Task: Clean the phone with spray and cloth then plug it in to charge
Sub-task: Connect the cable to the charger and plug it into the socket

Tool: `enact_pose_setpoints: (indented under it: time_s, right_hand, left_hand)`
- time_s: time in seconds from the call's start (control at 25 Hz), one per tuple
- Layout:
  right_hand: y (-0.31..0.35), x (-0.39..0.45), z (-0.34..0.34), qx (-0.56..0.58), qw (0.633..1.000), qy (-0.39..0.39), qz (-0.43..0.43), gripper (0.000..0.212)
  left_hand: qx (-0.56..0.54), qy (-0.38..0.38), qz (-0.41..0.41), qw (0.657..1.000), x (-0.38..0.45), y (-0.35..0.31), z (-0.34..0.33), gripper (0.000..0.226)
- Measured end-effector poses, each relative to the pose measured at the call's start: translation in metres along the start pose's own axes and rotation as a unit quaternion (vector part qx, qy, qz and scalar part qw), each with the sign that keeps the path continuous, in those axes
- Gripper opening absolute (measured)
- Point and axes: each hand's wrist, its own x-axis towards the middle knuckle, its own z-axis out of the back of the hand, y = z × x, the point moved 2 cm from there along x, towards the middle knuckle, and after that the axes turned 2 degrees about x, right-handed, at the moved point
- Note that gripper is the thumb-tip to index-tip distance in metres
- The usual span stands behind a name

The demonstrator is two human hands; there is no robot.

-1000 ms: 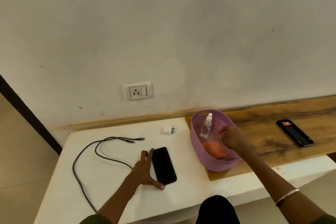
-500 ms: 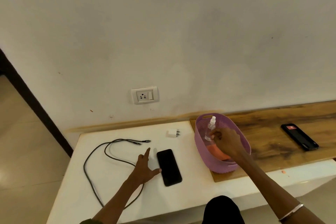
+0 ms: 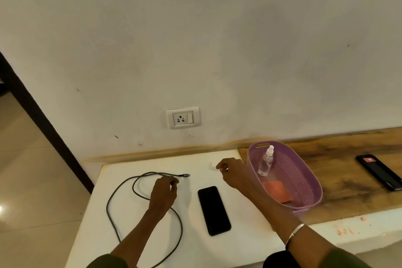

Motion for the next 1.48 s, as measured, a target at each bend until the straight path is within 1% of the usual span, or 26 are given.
enact_pose_setpoints:
  time_s: [0.12,0.2,0.28,0.36,0.48,0.56,0.64,0.8,0.88,1.0,1.08,1.16,1.32,1.48]
  right_hand:
    - [-0.022,0.025,-0.02,-0.015,0.999,0.014,-0.03,0.029]
    - [-0.039,0.04,-0.035,-0.025,0.998,0.016,-0.048,0.034]
    - [-0.046,0.054,-0.052,-0.056,0.997,0.02,-0.041,0.044]
    - [-0.043,0.069,-0.068,-0.097,0.995,0.021,-0.014,0.053]
    - [-0.043,0.083,-0.086,-0.115,0.993,0.016,-0.005,0.06]
    - [-0.05,0.085,-0.096,-0.1,0.995,0.003,-0.017,0.056]
    - [-0.056,0.08,-0.108,-0.079,0.997,-0.002,-0.023,0.05]
    - [-0.06,0.076,-0.121,-0.047,0.998,0.008,-0.027,0.047]
    - [-0.055,0.082,-0.111,-0.022,0.999,0.003,-0.025,0.048]
    - [-0.043,0.087,-0.093,0.024,1.0,-0.011,0.002,0.05]
    - [-0.033,0.082,-0.087,0.073,0.997,-0.005,0.022,0.053]
    - [-0.02,0.075,-0.079,0.124,0.991,0.001,0.039,0.056]
    - [0.014,0.068,-0.052,0.161,0.984,-0.009,0.076,0.06]
    - [0.044,0.058,-0.016,0.205,0.972,-0.022,0.109,0.055]
  left_hand:
    - [0.071,0.014,-0.049,0.996,0.021,0.0,-0.009,0.023]
    - [0.105,0.019,-0.077,0.991,0.033,0.002,-0.017,0.032]
    - [0.117,0.002,-0.084,0.99,0.042,0.008,-0.022,0.039]
    - [0.127,-0.007,-0.082,0.988,0.052,0.016,-0.025,0.042]
    - [0.132,0.031,-0.077,0.988,0.066,0.023,-0.036,0.033]
    - [0.127,0.047,-0.063,0.989,0.068,0.024,-0.045,0.026]
    - [0.148,0.055,-0.061,0.986,0.065,0.03,-0.05,0.021]
    - [0.172,0.084,-0.064,0.979,0.067,0.036,-0.05,0.021]
    - [0.152,0.07,-0.056,0.984,0.077,0.024,-0.041,0.019]
    - [0.076,0.042,-0.038,0.995,0.088,0.006,-0.021,0.033]
    - [0.046,0.02,-0.036,0.998,0.087,0.001,-0.009,0.036]
    - [0.029,0.003,-0.05,0.998,0.082,-0.006,0.001,0.032]
    - [-0.041,-0.034,-0.065,0.996,0.08,-0.029,0.028,0.022]
    - [-0.093,-0.036,-0.104,0.99,0.076,-0.059,0.057,0.032]
